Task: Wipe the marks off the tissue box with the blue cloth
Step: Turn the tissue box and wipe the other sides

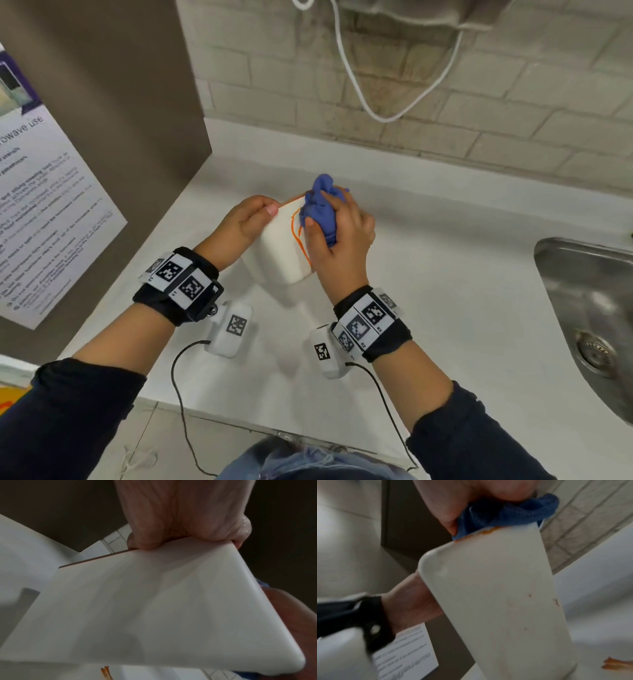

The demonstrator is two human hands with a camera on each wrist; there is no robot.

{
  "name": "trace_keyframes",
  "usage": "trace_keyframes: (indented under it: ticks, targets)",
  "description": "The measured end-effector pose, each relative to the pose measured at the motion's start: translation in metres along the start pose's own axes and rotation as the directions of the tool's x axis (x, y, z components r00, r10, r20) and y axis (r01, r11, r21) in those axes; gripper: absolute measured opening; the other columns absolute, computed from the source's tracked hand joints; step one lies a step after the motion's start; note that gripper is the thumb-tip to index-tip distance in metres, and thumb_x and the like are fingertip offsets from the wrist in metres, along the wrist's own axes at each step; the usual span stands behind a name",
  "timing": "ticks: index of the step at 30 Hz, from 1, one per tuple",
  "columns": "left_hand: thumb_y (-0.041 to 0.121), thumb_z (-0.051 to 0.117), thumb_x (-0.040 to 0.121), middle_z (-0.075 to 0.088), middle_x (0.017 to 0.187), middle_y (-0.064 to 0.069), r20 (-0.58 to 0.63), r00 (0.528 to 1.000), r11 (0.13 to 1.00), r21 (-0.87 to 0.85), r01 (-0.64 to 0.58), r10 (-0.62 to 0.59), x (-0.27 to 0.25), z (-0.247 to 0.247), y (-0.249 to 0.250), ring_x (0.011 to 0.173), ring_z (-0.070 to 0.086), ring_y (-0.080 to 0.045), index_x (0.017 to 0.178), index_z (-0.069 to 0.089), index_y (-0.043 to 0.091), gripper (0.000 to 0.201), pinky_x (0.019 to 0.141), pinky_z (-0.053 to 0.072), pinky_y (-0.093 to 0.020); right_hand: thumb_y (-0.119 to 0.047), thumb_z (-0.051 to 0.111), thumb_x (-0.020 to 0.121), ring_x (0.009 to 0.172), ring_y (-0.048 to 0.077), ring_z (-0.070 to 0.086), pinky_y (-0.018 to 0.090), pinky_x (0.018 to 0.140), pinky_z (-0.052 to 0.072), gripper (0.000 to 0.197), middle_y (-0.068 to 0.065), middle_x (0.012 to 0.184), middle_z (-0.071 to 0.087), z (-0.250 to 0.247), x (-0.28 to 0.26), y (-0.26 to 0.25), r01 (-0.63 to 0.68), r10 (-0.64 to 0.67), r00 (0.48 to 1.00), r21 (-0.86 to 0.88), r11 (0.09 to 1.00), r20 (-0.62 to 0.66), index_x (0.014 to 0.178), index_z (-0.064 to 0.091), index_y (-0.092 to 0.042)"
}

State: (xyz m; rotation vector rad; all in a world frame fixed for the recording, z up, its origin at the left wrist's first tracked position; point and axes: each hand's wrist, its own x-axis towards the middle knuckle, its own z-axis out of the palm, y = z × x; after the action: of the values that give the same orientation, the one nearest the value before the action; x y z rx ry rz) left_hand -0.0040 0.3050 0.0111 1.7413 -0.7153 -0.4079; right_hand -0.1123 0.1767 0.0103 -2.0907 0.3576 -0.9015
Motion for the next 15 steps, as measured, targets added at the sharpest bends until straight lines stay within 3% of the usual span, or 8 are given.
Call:
trace_keyframes:
  ticks: [2,5,7,9,12,15]
  targets:
    - [0.056,0.042,0.072,0.057,0.096,-0.006,0.014,1.0,0.999,-0.024,0.022,-0.022,0.005,-0.007,-0.002,0.089,0.053,-0.017,0.093,0.059,0.017,0.048,0.086,0.039,-0.034,-0.029,0.053,0.082,0.114,0.007,0.036,0.033,0.104,0.025,0.033,0.0,0.133,0.054,0.006,-0.001,-0.007,0.07,-0.071,0.996,0.02,0.997,0.051,0.115,0.057,-0.025]
    - [0.055,0.039,0.075,0.06,0.097,-0.002,0.054,0.998,0.999,-0.044,0.021,-0.018,0.008,-0.014,-0.005,0.091,0.055,-0.012,0.093,0.059,0.02,0.044,0.086,0.041,-0.024,-0.033,0.048,0.082,0.117,0.017,0.038,0.02,0.105,0.016,0.037,0.002,0.131,0.055,0.011,-0.003,-0.016,0.143,-0.152,0.974,0.064,0.988,0.169,0.115,0.06,-0.021]
    - [0.054,0.037,0.077,0.061,0.099,-0.003,0.078,0.997,0.999,-0.042,0.013,-0.01,0.009,-0.017,-0.005,0.092,0.056,-0.006,0.094,0.059,0.019,0.045,0.083,0.042,-0.013,-0.033,0.046,0.079,0.113,0.025,0.043,0.026,0.101,0.022,0.039,0.002,0.128,0.056,0.01,-0.003,-0.019,0.184,-0.189,0.946,0.042,0.982,0.263,0.112,0.062,-0.02]
    - [0.055,0.037,0.074,0.059,0.09,0.0,0.074,0.997,0.999,-0.042,0.011,-0.008,0.011,-0.02,-0.003,0.082,0.056,0.003,0.089,0.059,0.017,0.046,0.076,0.042,-0.007,-0.03,0.045,0.076,0.108,0.026,0.048,0.033,0.098,0.026,0.035,0.003,0.119,0.061,0.004,-0.002,-0.022,0.247,-0.246,0.9,0.042,0.968,0.359,0.103,0.066,-0.022]
    - [0.058,0.039,0.072,0.06,0.09,-0.002,0.091,0.995,0.998,-0.062,0.034,-0.028,0.016,-0.024,-0.005,0.077,0.057,0.001,0.099,0.059,0.006,0.061,0.076,0.044,-0.013,-0.026,0.046,0.071,0.09,0.02,0.054,0.036,0.09,0.032,0.027,0.002,0.097,0.065,-0.008,-0.002,-0.022,0.322,-0.322,0.844,0.076,0.944,0.429,0.081,0.07,-0.021]
    - [0.06,0.04,0.071,0.06,0.086,0.003,0.084,0.996,0.999,-0.037,0.04,-0.037,0.018,-0.026,-0.008,0.072,0.057,0.003,0.094,0.06,0.017,0.052,0.072,0.043,-0.016,-0.022,0.044,0.067,0.071,0.019,0.054,0.037,0.074,0.04,0.025,-0.001,0.075,0.06,-0.022,-0.004,-0.012,0.358,-0.367,0.816,0.109,0.927,0.447,0.064,0.068,-0.016]
